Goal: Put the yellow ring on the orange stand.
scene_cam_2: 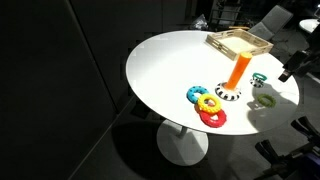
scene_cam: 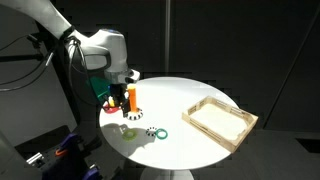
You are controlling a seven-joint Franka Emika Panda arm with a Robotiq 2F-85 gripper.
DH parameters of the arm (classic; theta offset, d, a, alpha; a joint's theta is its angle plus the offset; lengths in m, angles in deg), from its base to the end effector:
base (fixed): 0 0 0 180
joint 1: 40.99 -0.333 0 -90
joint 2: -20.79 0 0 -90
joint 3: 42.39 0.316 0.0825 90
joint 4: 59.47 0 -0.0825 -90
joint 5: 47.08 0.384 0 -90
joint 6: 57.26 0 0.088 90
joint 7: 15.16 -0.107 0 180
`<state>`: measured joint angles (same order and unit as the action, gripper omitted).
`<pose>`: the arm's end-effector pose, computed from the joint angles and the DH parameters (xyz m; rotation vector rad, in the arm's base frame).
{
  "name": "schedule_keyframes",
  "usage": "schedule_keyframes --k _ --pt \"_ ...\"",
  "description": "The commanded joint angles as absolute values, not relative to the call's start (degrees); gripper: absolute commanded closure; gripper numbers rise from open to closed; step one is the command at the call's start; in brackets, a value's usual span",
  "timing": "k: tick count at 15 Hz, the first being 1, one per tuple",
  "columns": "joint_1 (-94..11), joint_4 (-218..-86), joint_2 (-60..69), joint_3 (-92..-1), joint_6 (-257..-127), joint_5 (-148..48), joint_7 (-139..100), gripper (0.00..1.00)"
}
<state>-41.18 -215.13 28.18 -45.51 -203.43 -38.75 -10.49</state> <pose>0.3966 -0.0216 0.2635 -3.0501 0.1395 0.0480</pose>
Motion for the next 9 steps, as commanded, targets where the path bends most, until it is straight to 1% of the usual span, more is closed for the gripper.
schedule_keyframes --k 1,9 --pt "-41.3 -215.4 23.3 -45.8 -210.1 -36.2 -6.3 0.0" --pt "-38.8 -213.3 12.3 -44.2 -218.3 -33.2 -0.9 0.0"
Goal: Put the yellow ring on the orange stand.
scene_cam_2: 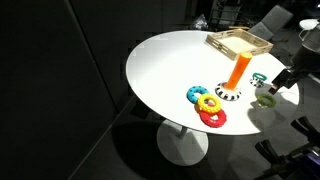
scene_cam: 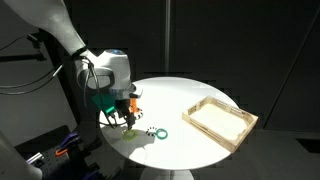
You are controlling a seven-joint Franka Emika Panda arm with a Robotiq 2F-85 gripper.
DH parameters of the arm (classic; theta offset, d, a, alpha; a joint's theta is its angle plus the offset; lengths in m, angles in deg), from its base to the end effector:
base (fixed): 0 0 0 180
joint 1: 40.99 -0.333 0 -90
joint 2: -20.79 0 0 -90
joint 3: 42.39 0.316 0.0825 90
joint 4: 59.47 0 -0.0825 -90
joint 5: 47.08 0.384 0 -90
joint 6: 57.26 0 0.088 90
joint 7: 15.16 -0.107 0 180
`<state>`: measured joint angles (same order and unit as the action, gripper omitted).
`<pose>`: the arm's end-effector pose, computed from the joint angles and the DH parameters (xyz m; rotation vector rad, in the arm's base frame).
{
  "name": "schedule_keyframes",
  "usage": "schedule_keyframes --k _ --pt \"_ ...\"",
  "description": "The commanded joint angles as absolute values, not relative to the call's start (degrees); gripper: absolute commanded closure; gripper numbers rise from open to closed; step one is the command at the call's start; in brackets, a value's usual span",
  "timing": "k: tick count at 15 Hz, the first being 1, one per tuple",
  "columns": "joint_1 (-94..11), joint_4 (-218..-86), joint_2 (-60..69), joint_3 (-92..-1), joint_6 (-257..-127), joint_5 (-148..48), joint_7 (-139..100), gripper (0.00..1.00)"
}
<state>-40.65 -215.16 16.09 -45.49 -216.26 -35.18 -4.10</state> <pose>0.3979 -0.0335 0.1978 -3.0700 0.0948 0.0229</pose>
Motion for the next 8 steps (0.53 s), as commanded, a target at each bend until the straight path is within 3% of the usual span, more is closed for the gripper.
schedule_keyframes --k 1,8 --pt "-38.2 -212.9 11.1 -43.8 -219.2 -33.2 -0.7 0.0" --pt "-34.1 -208.9 3.6 -39.8 -222.7 -34.6 -1.0 0.0"
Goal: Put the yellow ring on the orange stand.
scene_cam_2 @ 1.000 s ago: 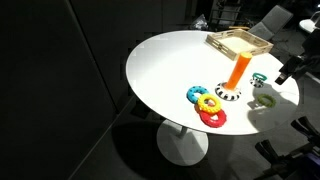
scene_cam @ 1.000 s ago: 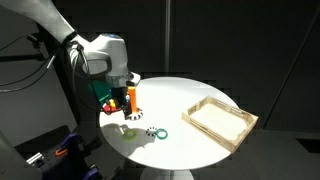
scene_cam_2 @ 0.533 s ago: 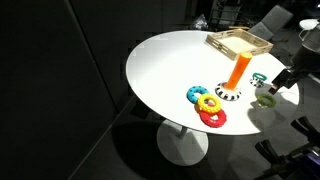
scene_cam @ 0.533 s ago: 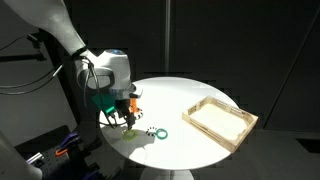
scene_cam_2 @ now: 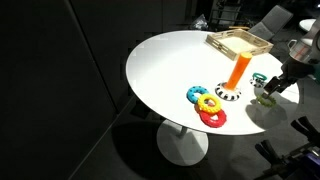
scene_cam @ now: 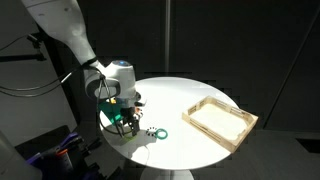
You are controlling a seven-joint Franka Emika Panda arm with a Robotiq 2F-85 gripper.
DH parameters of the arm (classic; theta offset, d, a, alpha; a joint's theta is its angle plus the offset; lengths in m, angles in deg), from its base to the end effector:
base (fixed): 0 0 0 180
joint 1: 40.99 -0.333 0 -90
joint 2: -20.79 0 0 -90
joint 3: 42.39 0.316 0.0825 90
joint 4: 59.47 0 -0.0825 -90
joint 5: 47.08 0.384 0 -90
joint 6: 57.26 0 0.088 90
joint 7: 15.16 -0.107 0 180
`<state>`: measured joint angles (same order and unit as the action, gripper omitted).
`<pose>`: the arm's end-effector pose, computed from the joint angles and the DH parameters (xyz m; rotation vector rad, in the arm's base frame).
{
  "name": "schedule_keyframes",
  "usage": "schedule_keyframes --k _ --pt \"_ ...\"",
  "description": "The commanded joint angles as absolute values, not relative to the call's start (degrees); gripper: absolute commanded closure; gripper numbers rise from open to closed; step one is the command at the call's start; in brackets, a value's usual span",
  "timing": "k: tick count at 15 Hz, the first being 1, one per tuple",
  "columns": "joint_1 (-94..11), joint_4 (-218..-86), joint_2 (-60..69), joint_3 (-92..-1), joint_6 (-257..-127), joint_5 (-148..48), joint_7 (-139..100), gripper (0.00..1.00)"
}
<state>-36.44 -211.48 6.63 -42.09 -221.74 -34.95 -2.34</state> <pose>0.4108 -0.0422 0.1562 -3.0817 0.0854 0.0324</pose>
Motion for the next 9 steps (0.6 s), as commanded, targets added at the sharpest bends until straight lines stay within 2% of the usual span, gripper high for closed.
schedule_keyframes --k 1,9 --pt "-33.7 -208.3 2.8 -39.3 -222.7 -34.9 -1.2 0.0" --pt "-34.4 -205.6 -0.4 -40.1 -221.9 -39.9 -3.2 0.0"
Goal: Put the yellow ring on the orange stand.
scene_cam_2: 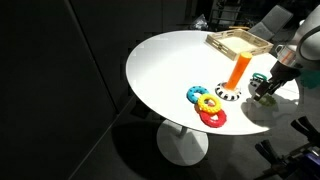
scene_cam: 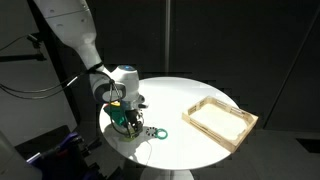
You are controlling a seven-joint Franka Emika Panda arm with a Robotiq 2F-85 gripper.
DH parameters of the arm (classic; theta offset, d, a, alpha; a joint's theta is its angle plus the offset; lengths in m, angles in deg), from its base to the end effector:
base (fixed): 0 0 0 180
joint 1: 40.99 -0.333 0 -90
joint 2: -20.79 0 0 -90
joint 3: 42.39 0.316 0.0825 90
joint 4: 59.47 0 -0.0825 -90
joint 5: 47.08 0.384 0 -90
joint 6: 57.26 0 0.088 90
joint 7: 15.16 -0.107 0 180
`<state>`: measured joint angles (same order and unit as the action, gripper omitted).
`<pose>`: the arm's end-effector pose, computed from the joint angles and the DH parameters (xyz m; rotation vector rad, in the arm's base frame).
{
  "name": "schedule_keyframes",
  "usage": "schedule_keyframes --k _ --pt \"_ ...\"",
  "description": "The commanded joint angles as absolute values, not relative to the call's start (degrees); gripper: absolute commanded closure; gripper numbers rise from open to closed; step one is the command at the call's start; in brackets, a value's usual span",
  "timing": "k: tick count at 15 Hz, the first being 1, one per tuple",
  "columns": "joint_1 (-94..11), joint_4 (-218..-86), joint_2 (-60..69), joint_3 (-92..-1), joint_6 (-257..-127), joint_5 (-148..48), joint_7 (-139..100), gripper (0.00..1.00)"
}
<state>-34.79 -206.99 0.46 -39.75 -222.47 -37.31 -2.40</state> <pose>0.4295 -0.0346 0.1315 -3.0792 0.0121 0.0592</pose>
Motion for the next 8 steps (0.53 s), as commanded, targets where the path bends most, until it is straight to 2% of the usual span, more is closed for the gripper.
schedule_keyframes --k 1,2,3,4,8 --pt "-34.5 -205.5 -0.5 -40.3 -221.9 -40.5 -3.3 0.0" --pt "-34.7 -205.4 -0.6 -40.5 -222.0 -41.1 -3.6 0.24" --pt "-34.8 -205.4 -0.6 -40.6 -221.9 -41.5 -3.8 0.27" --pt "-35.0 -205.4 -0.6 -40.8 -221.8 -42.0 -4.1 0.34" --pt "-35.1 -205.4 0.6 -41.3 -221.2 -42.9 -4.7 0.68"
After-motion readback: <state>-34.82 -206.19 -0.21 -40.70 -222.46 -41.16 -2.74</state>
